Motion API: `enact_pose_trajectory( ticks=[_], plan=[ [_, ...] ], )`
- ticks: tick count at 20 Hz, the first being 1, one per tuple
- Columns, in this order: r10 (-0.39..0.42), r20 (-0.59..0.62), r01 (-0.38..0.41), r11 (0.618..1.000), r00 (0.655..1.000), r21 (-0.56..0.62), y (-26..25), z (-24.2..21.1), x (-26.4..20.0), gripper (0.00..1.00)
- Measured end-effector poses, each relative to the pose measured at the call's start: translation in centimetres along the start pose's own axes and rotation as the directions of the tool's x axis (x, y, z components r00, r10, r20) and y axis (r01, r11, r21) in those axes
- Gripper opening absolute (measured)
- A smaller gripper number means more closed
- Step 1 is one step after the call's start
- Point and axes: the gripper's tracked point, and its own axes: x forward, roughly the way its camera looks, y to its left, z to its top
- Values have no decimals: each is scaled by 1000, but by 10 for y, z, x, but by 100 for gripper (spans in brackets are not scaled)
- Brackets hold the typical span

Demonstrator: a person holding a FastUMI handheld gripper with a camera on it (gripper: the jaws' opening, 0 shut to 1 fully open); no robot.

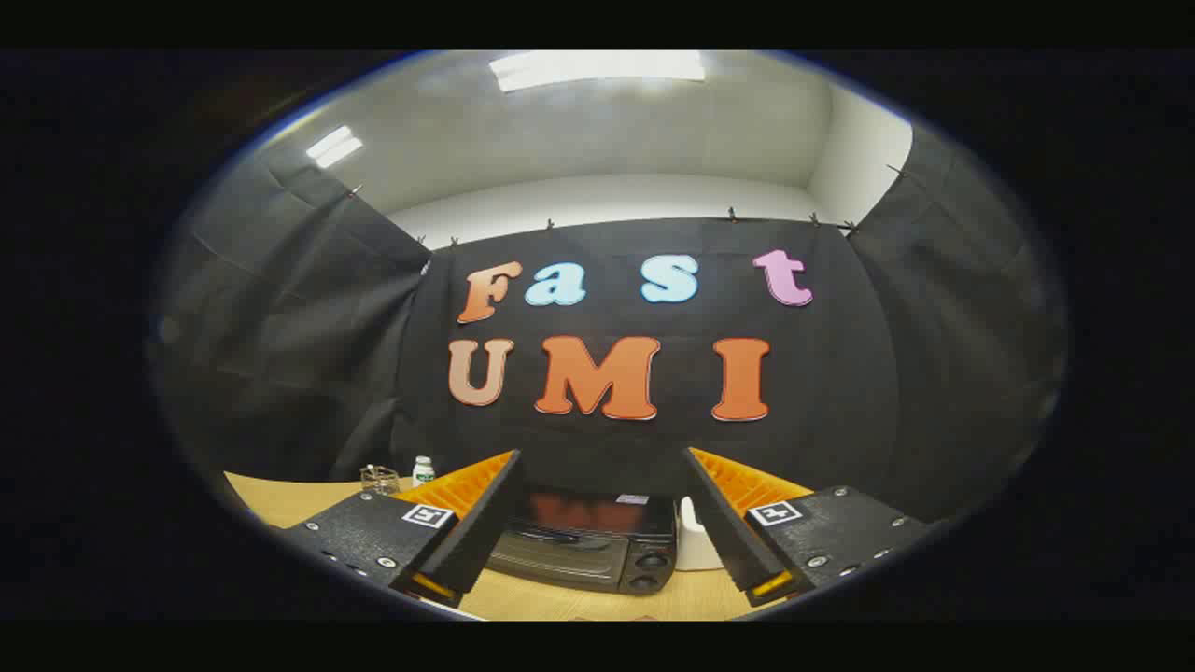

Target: Open the toaster oven, put the food inside, and close the toaster oven door.

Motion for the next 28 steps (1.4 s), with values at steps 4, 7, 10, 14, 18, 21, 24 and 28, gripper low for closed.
enact_pose_trajectory(
  ticks=[4, 7, 10, 14, 18, 21, 24, 28],
  plan=[
    [9, -4, -9, 1000, 1000, 3, 4, -1, 0, 99],
    [14, -3, -14, 1000, 1000, 2, 6, -1, 0, 99],
    [20, -6, -19, 1000, 1000, 4, 9, -3, 0, 99],
    [20, -16, -20, 1000, 1000, 4, 8, -6, 1, 99],
    [25, -17, -25, 1000, 1000, 13, 8, -6, -1, 99],
    [26, -17, -26, 1000, 1000, 13, 8, -6, -1, 99],
    [27, -21, -27, 1000, 999, 16, 9, -7, -2, 99],
    [27, -23, -27, 999, 999, 24, 9, -8, -3, 99]
  ],
)
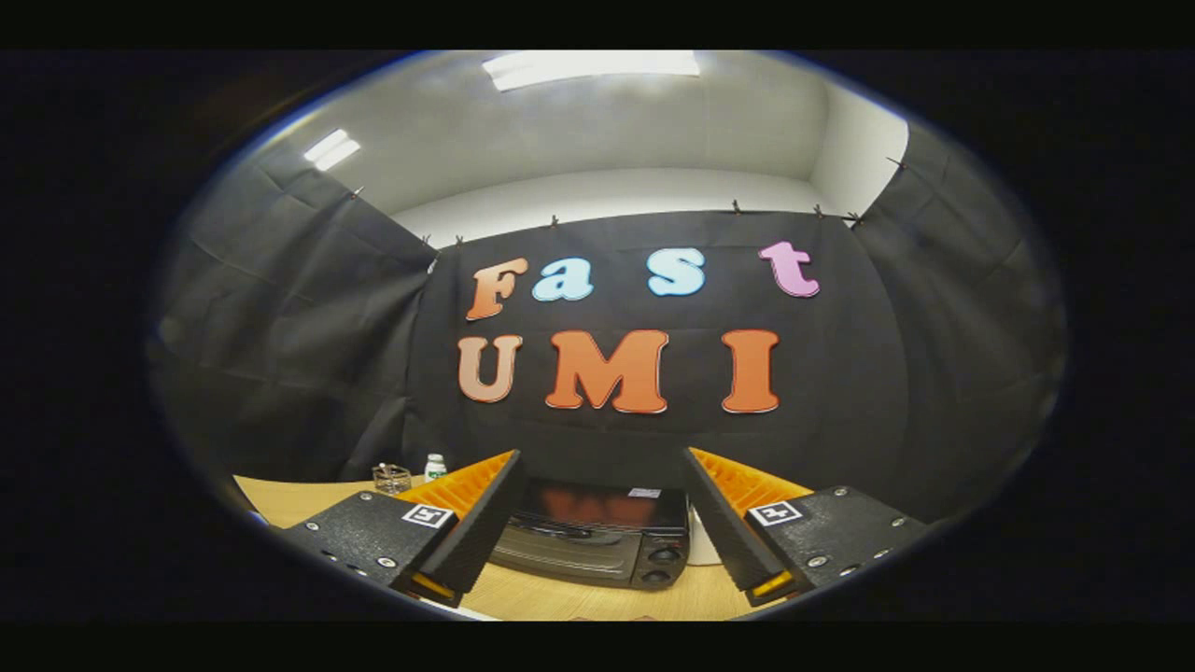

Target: Open the toaster oven, put the food inside, and close the toaster oven door.

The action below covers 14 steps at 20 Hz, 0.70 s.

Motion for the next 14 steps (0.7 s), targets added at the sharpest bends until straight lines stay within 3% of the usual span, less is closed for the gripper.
enact_pose_trajectory(
  ticks=[14],
  plan=[
    [27, -31, -27, 1000, 999, 5, 10, -12, 1, 99]
  ],
)
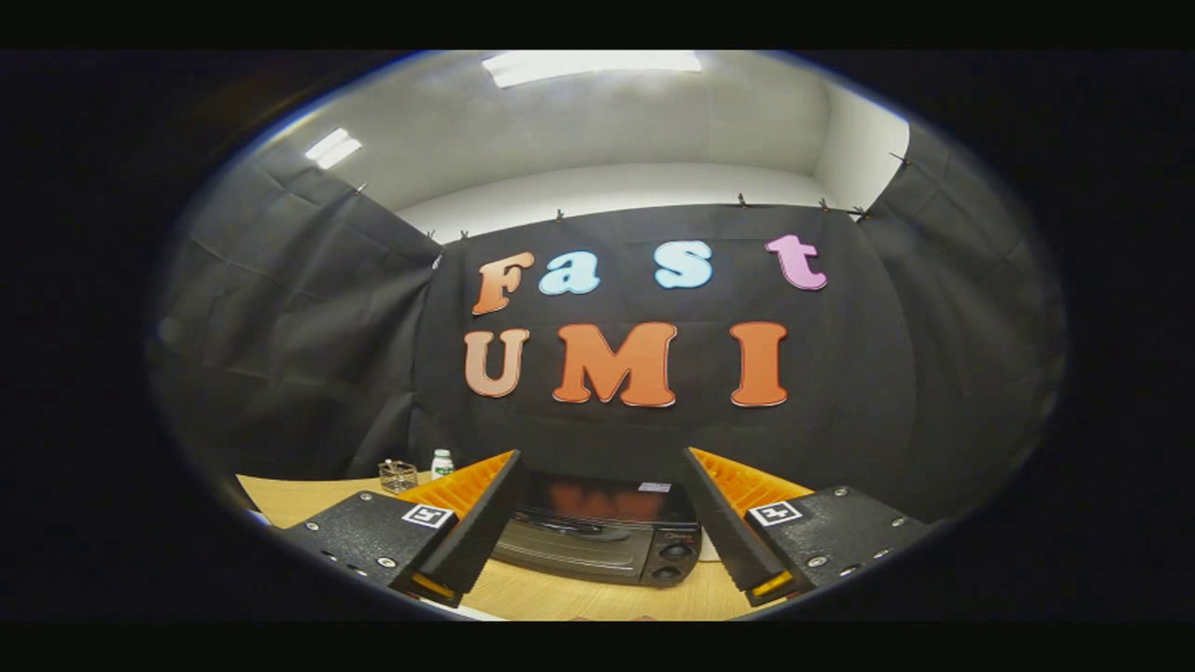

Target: Open the toaster oven, put the food inside, and close the toaster oven door.

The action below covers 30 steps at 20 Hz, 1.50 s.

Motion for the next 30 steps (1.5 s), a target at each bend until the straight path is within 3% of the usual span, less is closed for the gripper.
enact_pose_trajectory(
  ticks=[9, 17, 24, 30],
  plan=[
    [40, -76, -40, 999, 996, 1, 31, -42, 37, 99],
    [48, -280, -36, 998, 959, 50, 51, -138, 100, 99],
    [19, -334, -10, 999, 942, 31, 57, -172, 120, 99],
    [12, -317, 7, 998, 948, 59, 59, -170, 117, 98]
  ],
)
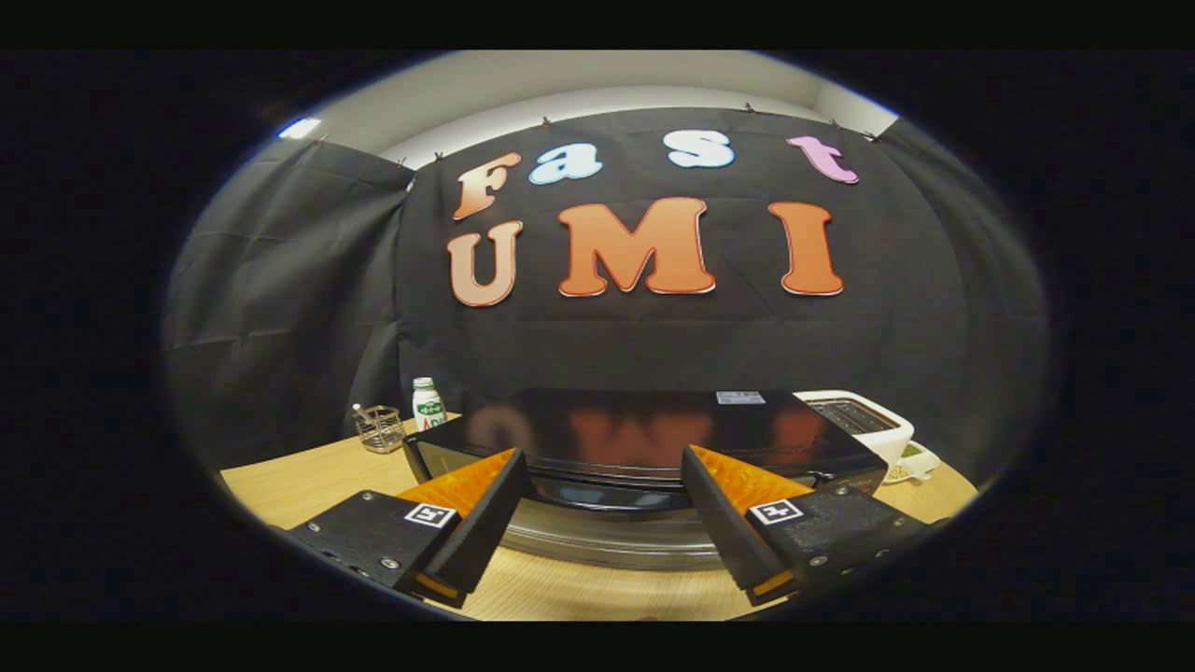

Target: Open the toaster oven, put the food inside, and close the toaster oven door.

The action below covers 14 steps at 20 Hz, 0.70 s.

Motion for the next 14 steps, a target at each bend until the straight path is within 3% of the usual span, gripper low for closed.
enact_pose_trajectory(
  ticks=[3, 10, 14],
  plan=[
    [18, 11, -18, 1000, 1000, 12, 5, -2, -14, 96],
    [34, -10, -35, 991, 999, -125, 14, -13, -38, 96],
    [38, -15, -40, 989, 999, -141, 15, -15, -40, 96]
  ],
)
